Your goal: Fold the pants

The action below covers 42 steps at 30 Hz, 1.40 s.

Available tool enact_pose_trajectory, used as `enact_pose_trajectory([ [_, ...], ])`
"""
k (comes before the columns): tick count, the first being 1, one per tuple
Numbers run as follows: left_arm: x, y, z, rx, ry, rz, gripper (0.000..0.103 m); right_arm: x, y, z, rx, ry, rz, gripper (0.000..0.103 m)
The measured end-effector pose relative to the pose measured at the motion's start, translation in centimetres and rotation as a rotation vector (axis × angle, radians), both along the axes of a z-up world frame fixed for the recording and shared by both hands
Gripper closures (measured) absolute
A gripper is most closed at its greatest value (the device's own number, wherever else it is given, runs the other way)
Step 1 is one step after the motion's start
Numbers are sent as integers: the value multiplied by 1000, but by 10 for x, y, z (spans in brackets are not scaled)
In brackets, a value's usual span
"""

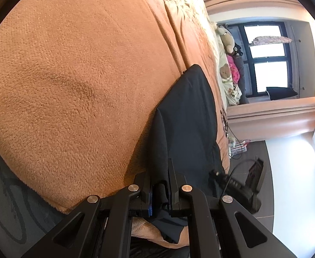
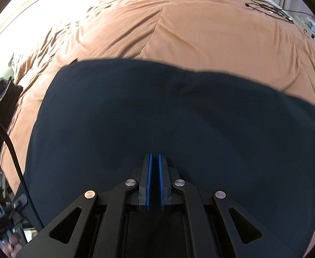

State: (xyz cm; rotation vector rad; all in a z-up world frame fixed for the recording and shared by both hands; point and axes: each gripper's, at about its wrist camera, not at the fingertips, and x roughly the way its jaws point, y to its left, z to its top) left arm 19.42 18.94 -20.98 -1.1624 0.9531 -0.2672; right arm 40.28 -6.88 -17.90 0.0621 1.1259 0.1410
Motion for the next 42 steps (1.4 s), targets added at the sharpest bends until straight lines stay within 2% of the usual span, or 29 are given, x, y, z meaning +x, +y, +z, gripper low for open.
enact_pose_trajectory([
  [15,4,-1,2,8,-6,-26,93,-77,-1,0,44,-18,-12,102],
  [21,11,-3,0,3,8,-31,87,-96,4,-4,32,-18,2,102],
  [27,19,-7,-2,5,13,-31,87,-103,4,-5,26,-18,3,102],
  [33,16,-7,1,16,2,-26,94,-97,9,5,24,-30,1,102],
  [38,11,-8,15,18,-46,-24,96,-86,4,13,52,-62,-34,102],
  [42,12,-11,32,16,-89,-28,97,-77,-4,0,85,-36,-57,102],
])
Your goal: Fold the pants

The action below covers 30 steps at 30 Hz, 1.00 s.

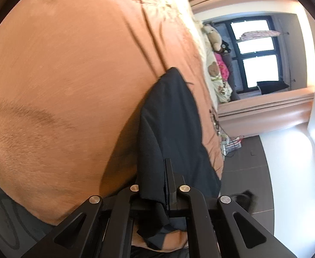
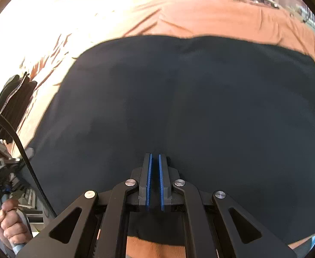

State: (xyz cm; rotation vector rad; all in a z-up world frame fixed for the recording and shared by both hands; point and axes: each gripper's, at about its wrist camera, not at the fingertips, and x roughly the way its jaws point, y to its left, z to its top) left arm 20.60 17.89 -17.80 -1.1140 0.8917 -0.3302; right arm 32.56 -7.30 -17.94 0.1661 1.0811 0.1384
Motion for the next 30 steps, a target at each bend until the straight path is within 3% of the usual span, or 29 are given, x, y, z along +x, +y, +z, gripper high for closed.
enact_pose_trajectory([
  [10,5,-28,60,41,-125,-39,97,-15,-14,-6,103,12,18,102],
  [23,24,-96,128,114,-270,-185,97,-63,-78,52,221,-150,-28,97],
  [30,40,-139,153,151,-313,-271,97,-97,-125,65,282,-194,-91,97],
])
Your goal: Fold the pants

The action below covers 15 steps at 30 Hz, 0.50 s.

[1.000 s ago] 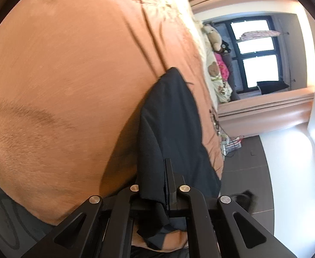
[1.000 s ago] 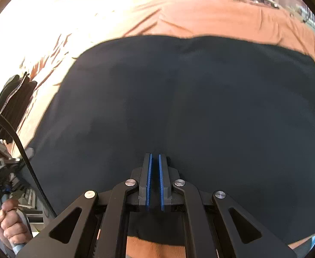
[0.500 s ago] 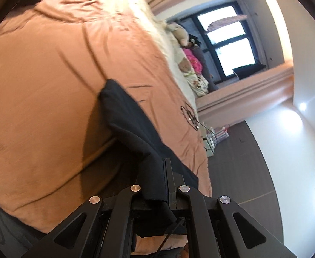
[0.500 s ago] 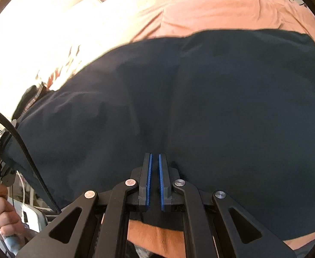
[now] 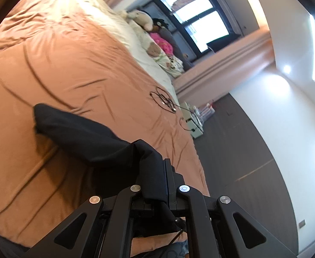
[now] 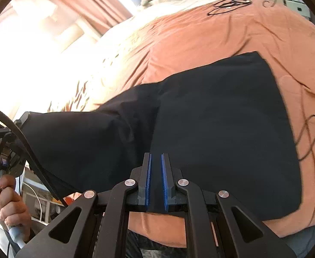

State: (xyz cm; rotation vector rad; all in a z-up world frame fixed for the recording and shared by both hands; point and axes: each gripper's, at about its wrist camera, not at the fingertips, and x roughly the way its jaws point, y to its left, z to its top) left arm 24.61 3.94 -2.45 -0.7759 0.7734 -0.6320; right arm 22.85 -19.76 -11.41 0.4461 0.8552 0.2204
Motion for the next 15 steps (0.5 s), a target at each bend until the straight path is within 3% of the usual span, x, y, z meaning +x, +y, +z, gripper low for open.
enact_pose_trajectory([
  [6,14,-53,17,54,-21,-87,97,-29,-35,5,54,-29,-66,97],
  [15,30,-141,18,146,-22,-246,97,-81,-74,9,108,-63,-163,97],
])
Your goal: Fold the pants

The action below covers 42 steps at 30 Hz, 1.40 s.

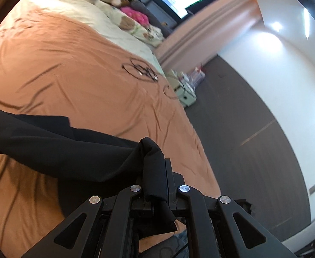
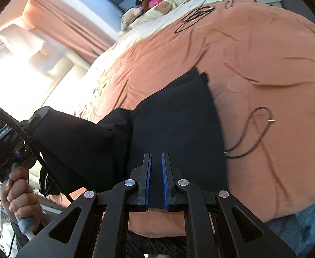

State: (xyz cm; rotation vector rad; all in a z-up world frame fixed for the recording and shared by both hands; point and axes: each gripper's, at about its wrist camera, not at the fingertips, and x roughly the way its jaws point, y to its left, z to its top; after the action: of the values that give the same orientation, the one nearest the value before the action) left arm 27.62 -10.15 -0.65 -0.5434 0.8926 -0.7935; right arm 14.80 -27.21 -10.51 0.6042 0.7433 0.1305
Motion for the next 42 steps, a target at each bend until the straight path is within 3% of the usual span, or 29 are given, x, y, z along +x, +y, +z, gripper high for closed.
enact_pose_trajectory([
  [12,-6,-109,-30,220,2,-251,97,-50,-34,-15,84,-1,-106,97],
  [19,-28,-157,-61,396,-13,-481,97,-71,-51,-19,105,11,-144,97],
  [33,-51,-199,-76,623,-82,-748,96,-83,-61,-17,128,24,-140,97],
  [35,-50,-204,-80,642,-70,-774,93,-84,-61,-18,132,24,-140,97],
  [37,-47,-205,-84,620,-36,-793,72,-84,-62,-19,146,19,-134,97],
  [39,-45,-204,-85,583,1,-800,61,-83,-62,-22,161,15,-128,97],
  [42,-48,-202,-83,559,9,-803,55,-83,-60,-23,183,6,-117,97],
])
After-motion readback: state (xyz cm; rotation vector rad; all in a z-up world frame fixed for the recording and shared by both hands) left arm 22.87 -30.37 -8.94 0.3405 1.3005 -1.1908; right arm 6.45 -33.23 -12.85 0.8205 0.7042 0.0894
